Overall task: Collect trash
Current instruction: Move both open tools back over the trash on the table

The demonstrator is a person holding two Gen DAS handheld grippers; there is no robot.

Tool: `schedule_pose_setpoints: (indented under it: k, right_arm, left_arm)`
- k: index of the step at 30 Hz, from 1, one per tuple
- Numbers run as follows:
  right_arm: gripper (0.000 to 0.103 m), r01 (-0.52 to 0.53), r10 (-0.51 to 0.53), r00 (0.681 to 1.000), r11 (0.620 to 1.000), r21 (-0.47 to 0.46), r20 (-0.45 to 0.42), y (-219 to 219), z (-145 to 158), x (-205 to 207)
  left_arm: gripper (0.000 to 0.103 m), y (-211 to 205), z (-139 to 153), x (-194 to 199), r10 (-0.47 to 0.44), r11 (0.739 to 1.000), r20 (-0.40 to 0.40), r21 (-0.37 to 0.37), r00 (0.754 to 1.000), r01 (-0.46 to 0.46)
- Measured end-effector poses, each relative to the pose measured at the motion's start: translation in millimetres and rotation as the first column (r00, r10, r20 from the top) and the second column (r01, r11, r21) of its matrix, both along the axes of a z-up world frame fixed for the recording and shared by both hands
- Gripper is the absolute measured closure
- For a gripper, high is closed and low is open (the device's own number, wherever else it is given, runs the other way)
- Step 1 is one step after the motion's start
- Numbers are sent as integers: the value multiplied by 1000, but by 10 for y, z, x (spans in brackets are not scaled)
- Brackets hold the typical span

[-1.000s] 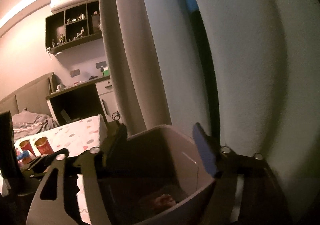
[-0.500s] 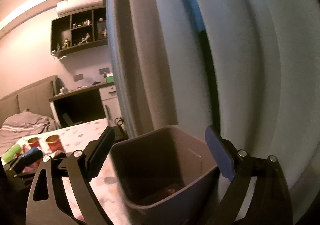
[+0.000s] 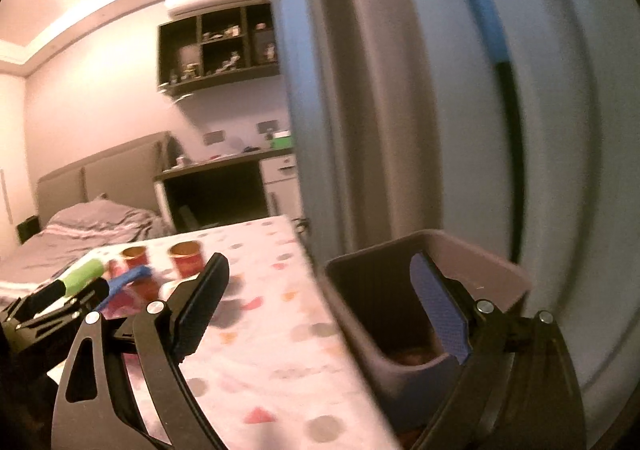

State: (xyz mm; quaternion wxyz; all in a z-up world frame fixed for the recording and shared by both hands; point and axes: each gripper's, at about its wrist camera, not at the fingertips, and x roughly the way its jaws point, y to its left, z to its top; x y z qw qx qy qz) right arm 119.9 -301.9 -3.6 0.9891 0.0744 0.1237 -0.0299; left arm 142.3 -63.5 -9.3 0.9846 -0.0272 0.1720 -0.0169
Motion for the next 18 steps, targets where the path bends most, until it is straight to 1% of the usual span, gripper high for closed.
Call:
schedule_pose_setpoints:
  k: [3, 7, 12, 18]
  right_arm:
    - [14, -54, 54, 998, 999, -6, -10, 253, -20, 28]
    - [14, -125, 125, 992, 992, -8, -27, 567, -50, 66]
    - [14, -189, 187, 981, 981, -42, -50, 909, -99, 88]
    - [14, -264, 257, 961, 963, -61, -102, 1237, -175, 158]
  left_arm:
    - [16, 246, 7, -92, 61, 998, 12, 10, 998, -61]
    - [16, 557, -11, -173, 122, 992, -4, -13, 993, -122]
    - [16, 807, -31, -285, 161, 987, -10, -25, 987, -161]
    - [16, 1024, -34, -343, 201, 978, -8, -45, 980, -201]
